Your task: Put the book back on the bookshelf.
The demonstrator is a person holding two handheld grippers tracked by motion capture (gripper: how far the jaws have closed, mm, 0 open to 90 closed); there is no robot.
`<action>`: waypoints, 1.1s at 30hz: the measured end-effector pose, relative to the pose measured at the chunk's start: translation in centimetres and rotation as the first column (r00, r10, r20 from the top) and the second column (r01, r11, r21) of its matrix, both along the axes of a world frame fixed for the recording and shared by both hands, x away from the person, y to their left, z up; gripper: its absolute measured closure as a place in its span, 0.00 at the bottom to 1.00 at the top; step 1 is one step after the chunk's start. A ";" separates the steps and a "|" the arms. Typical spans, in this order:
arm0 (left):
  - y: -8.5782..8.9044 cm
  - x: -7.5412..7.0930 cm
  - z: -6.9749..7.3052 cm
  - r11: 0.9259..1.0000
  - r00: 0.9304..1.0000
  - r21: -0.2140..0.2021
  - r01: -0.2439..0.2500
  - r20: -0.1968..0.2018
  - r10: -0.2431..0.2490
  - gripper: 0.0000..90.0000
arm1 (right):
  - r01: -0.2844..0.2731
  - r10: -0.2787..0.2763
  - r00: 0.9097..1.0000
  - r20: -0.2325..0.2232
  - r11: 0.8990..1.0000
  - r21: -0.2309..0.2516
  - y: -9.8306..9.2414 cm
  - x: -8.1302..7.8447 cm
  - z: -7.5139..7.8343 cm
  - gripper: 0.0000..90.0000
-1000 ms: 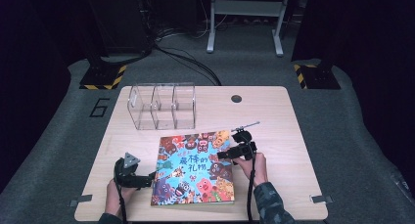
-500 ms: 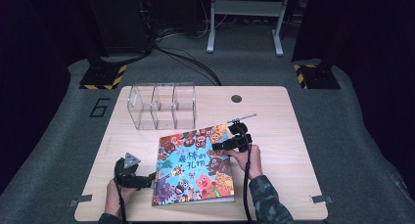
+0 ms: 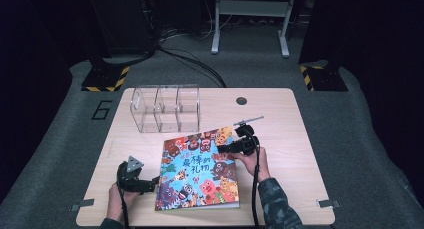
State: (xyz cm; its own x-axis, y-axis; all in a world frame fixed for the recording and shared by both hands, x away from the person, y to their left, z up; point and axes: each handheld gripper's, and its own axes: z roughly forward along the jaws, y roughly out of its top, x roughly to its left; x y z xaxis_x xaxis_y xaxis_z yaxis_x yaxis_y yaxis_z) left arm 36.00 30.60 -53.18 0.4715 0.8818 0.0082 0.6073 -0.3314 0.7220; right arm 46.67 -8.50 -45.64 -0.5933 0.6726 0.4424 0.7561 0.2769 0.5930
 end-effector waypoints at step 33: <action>0.1 0.2 0.0 0.999 0.999 -0.001 0.044 0.002 -0.044 0.03 | 0.084 -0.084 0.996 -0.027 0.996 0.016 1.7 0.5 0.2 0.59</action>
